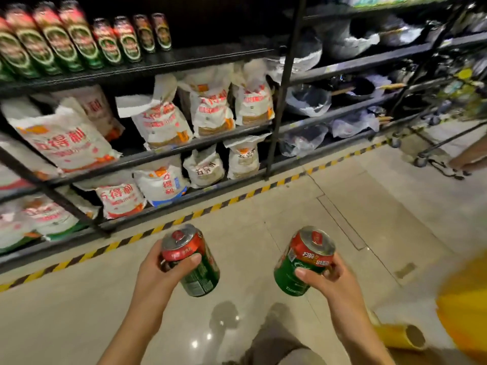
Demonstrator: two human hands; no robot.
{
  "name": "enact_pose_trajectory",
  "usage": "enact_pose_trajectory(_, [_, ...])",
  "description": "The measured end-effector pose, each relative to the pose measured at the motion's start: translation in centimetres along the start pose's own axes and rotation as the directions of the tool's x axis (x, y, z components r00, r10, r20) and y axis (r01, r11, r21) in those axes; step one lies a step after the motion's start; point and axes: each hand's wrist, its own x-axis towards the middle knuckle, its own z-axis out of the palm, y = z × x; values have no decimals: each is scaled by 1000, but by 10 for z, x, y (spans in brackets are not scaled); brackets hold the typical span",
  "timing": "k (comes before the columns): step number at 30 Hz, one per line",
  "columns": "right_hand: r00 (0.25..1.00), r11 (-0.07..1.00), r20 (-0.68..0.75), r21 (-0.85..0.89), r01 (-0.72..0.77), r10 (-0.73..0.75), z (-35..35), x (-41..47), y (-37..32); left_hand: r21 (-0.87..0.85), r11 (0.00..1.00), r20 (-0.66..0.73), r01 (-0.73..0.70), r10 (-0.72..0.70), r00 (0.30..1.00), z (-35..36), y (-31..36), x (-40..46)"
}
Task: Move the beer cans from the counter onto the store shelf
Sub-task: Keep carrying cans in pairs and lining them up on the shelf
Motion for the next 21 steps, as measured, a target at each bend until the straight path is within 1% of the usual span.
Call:
enact_pose_trajectory(5, [998, 1000, 55, -16, 19, -19, 17, 90, -21, -50, 999, -70, -11, 7, 998, 22, 22, 63])
enact_pose_trajectory(9, [994, 998, 96, -24, 63, -60, 35, 167, -53, -72, 996, -122, -42, 33, 992, 40, 51, 122])
enact_pose_trajectory(13, [980, 996, 191, -43, 72, -62, 57, 234, -91, -105, 990, -184, -94, 74, 980, 54, 82, 175])
enact_pose_trajectory(17, [961, 994, 273, -82, 66, -41, 87, 290, -111, -141, 986, -278, -85, 43, 960, 48, 92, 219])
enact_pose_trajectory(21, [939, 994, 343, -96, 56, -20, 132, 340, -125, -167, 982, -375, -83, 15, 927, 26, 100, 262])
